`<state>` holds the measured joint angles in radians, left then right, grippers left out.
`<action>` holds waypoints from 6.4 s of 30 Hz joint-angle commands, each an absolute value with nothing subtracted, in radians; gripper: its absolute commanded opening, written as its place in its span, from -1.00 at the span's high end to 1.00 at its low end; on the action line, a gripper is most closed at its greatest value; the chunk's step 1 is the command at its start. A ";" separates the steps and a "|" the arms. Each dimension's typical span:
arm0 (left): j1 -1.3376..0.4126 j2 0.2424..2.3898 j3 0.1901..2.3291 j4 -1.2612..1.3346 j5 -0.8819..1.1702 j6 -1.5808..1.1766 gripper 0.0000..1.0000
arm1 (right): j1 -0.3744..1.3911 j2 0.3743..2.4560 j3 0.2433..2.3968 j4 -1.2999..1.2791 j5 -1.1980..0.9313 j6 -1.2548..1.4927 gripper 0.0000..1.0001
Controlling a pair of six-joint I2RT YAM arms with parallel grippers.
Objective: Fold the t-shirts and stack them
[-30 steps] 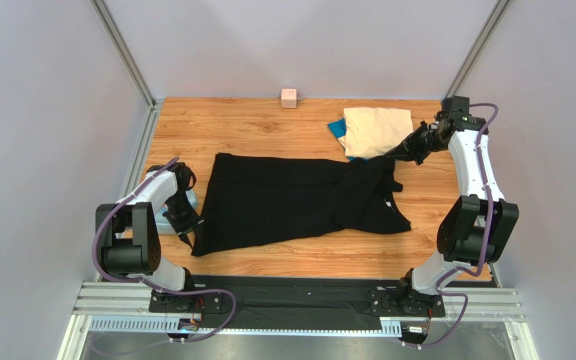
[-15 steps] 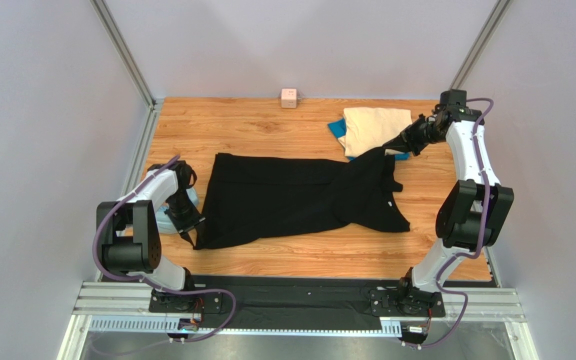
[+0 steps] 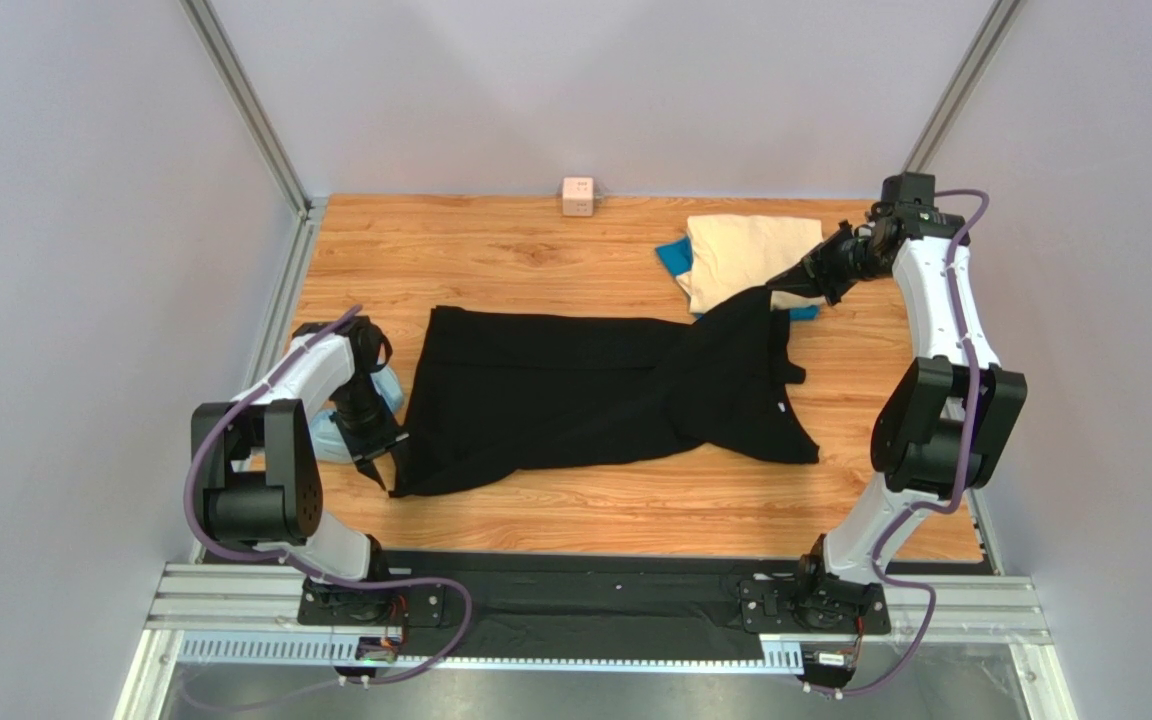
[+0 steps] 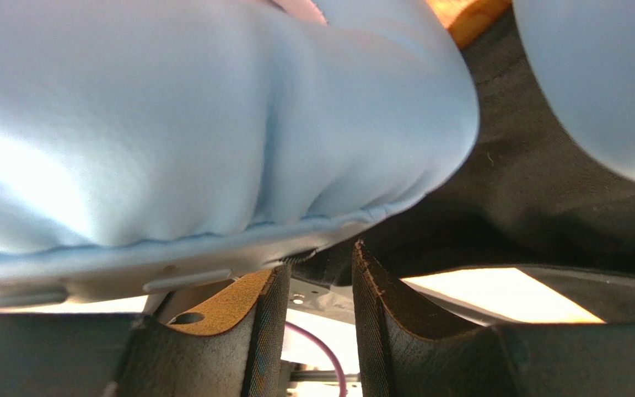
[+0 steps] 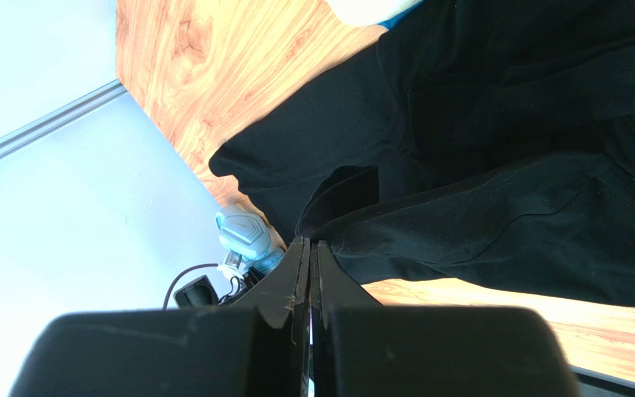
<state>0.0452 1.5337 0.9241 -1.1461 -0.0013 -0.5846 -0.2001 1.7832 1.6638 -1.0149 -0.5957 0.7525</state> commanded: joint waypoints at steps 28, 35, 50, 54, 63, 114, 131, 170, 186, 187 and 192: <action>0.005 1.540 0.943 -1.163 0.048 -0.457 1.00 | -0.201 1.752 1.629 -0.954 -0.623 0.801 1.00; 0.003 1.516 0.997 -1.172 0.012 -0.430 1.00 | -0.201 1.740 1.620 -0.953 -0.620 0.804 1.00; 0.003 1.519 1.025 -1.259 0.024 -0.370 0.32 | -0.202 1.713 1.597 -0.943 -0.626 0.807 1.00; 0.005 1.487 0.938 -1.241 0.069 -0.403 0.26 | -0.201 1.713 1.595 -0.937 -0.627 0.811 1.00; -0.044 1.443 0.931 -1.216 0.040 -0.433 0.24 | -0.201 1.713 1.589 -0.934 -0.637 0.815 1.00; -0.044 1.457 1.080 -1.172 0.020 -0.456 1.00 | -0.213 1.657 1.608 -0.986 -0.607 0.753 1.00; 0.028 1.339 1.221 -1.094 -0.086 -0.580 1.00 | -0.213 1.349 1.505 -1.161 -0.597 0.701 1.00; 0.098 1.115 1.160 -1.077 0.072 -0.367 1.00 | -0.215 0.887 1.516 -1.462 -0.345 0.789 1.00; 0.098 1.520 1.339 -0.960 0.075 -0.359 1.00 | -0.216 1.186 1.542 -1.169 -0.238 0.729 1.00; 0.097 1.548 1.363 -0.962 0.074 -0.356 1.00 | -0.218 1.210 1.564 -1.160 -0.238 0.720 1.00; 0.091 1.725 1.535 -0.979 0.066 -0.344 1.00 | -0.218 1.371 1.615 -1.117 -0.294 0.715 1.00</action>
